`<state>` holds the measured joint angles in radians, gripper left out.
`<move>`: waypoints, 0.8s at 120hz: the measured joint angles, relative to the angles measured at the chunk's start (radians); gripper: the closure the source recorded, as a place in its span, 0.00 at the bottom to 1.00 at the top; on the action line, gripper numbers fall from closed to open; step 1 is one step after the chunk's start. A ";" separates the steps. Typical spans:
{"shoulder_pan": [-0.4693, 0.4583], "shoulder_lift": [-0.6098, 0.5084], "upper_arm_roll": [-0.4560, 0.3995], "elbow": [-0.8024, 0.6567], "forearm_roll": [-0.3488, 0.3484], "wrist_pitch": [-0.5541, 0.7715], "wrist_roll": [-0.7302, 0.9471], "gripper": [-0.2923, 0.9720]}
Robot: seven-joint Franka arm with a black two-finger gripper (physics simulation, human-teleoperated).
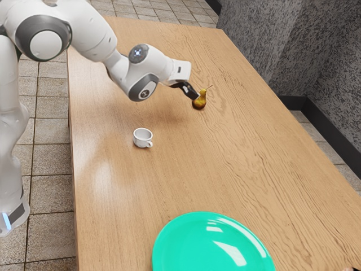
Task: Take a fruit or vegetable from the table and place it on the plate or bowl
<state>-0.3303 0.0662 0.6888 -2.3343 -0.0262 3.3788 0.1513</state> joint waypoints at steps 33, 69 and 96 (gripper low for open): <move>0.029 0.004 0.001 0.000 -0.001 0.013 0.004 0.23; 0.039 0.058 -0.002 0.050 -0.008 0.016 0.006 0.23; 0.075 0.097 -0.030 0.100 -0.010 0.016 0.007 0.23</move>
<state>-0.2553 0.1630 0.6584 -2.2341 -0.0364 3.3946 0.1585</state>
